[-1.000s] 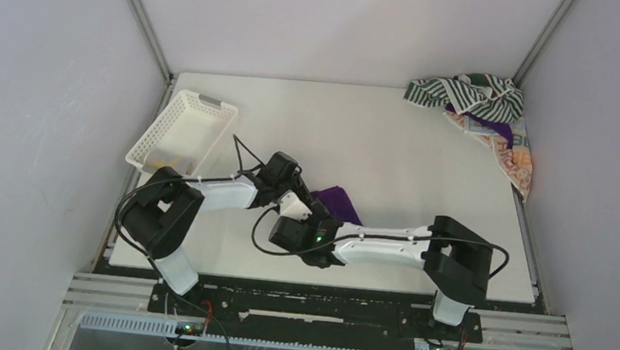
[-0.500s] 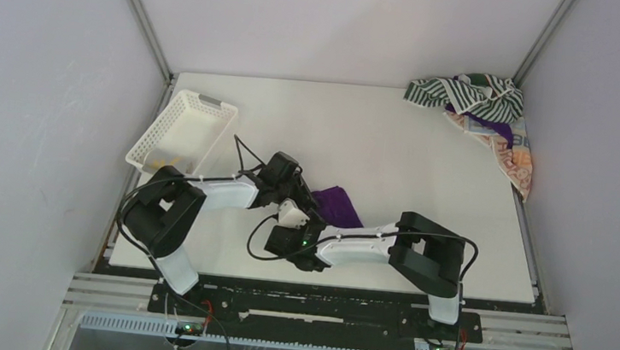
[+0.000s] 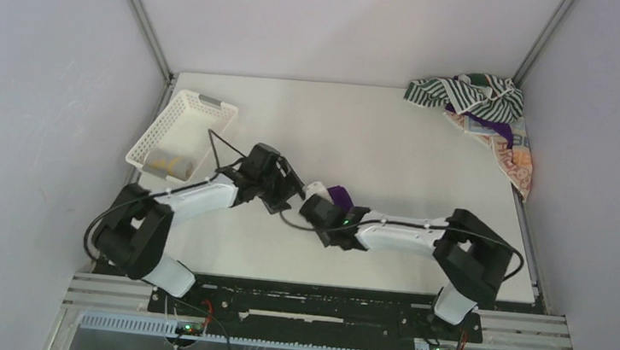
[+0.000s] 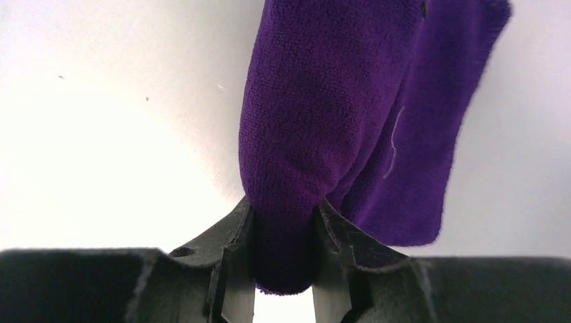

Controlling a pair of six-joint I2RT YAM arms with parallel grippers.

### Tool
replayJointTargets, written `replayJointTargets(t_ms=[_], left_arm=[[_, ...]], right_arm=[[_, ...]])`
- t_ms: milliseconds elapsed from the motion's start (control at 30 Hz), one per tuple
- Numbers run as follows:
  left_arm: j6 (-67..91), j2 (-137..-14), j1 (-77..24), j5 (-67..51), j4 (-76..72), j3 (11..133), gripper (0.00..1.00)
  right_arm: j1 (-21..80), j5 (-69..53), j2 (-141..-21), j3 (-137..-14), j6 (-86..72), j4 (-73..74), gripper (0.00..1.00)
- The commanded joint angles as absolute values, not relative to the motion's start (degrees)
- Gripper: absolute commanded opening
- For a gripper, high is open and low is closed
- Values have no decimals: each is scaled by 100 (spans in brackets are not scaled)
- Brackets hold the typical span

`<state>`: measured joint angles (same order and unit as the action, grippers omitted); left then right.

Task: Roll the towels
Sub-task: Roll the towel at the center of the board.

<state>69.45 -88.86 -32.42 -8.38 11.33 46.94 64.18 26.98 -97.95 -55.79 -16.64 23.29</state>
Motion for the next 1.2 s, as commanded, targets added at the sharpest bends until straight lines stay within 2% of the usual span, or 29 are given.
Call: replayJointTargets(t_ms=[0,233,500,633,867,967,1167], left_arm=[[6912,-7965,-2938,-431,1248,4508,76],[6834,-7967,-2977,-707,1022,4499,78],[6889,-8507,-3323,-1005,531,4720,78],[6889,-8922,-3451,-1067,452,4972,78],[6752,-9631,-3497,-1272,435,5463,76],[6721,-9768,-3515,-1179,483,5510,75],[6706,-10038,-3563,-1001,753,5517,69]], right_arm=[[5440,-146,-9359,-4939,-1585,1430,14],[3533,-4032,-9344,-3932,-2369,-476,16],[2299,-6300,-10886,-3086,-4432,-3799,18],[2175,-6546,-11728,-2935,-5304,-5174,18],[1975,-6597,-12265,-2900,-5756,-5515,19],[1976,-6505,-12180,-2981,-5428,-4946,20],[2050,-5869,-11530,-3293,-4150,-2696,26]])
